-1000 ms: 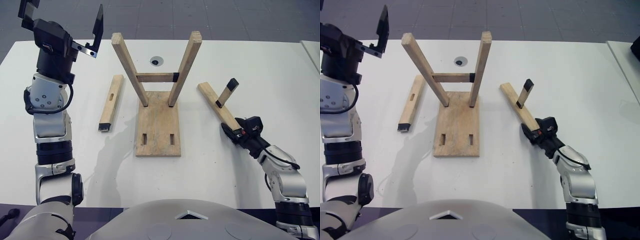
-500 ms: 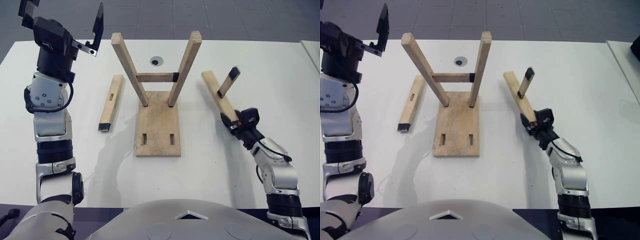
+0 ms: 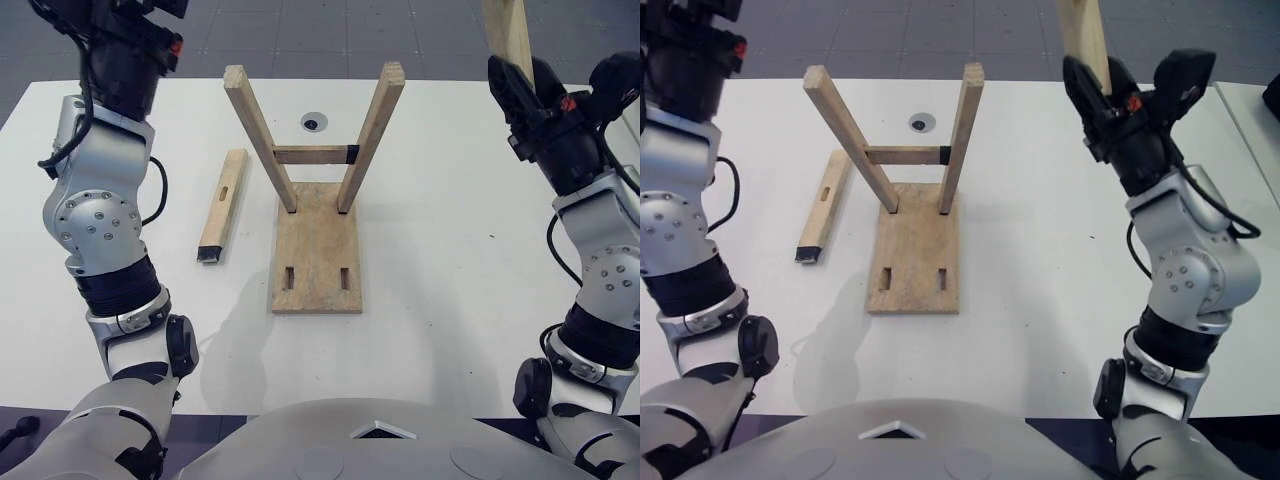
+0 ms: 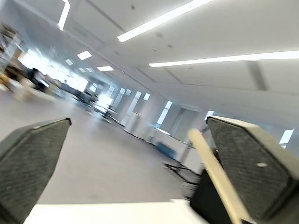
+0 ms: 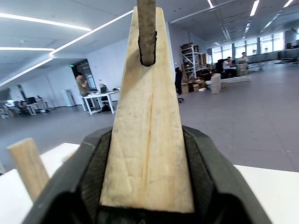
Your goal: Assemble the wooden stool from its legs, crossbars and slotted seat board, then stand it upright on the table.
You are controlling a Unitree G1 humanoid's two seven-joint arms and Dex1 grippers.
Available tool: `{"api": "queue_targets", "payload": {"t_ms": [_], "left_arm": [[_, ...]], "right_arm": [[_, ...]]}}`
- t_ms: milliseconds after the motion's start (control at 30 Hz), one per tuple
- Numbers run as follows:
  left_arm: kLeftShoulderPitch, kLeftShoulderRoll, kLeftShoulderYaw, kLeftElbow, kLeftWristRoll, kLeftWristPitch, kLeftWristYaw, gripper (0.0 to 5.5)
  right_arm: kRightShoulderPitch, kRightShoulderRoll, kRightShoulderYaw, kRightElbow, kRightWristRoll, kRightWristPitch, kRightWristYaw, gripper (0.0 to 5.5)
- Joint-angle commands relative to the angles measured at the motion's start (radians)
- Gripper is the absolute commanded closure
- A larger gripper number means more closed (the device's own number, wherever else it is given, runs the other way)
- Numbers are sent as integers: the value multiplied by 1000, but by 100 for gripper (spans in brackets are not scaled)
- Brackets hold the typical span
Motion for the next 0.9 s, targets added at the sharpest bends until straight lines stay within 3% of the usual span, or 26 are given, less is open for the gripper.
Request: {"api": "queue_targets", "payload": {"t_ms": [33, 267, 500, 733, 900], "left_arm": [[111, 53, -53, -112, -431, 188, 74, 10], [191, 106, -145, -190, -578, 224, 101, 10], [162, 120, -158, -196, -677, 175, 107, 117], [151, 140, -169, -241, -700, 175, 45, 14], [144, 161, -180, -225, -698, 172, 48, 10]], "right_arm": [[-140, -32, -3, -8, 285, 109, -2, 348], [-182, -23, 76, -3, 554, 153, -69, 348], [-148, -44, 159, -20, 715, 156, -72, 348], [-105, -63, 215, -19, 797, 149, -54, 348], [-82, -82, 249, -41, 827, 149, -27, 348]]}}
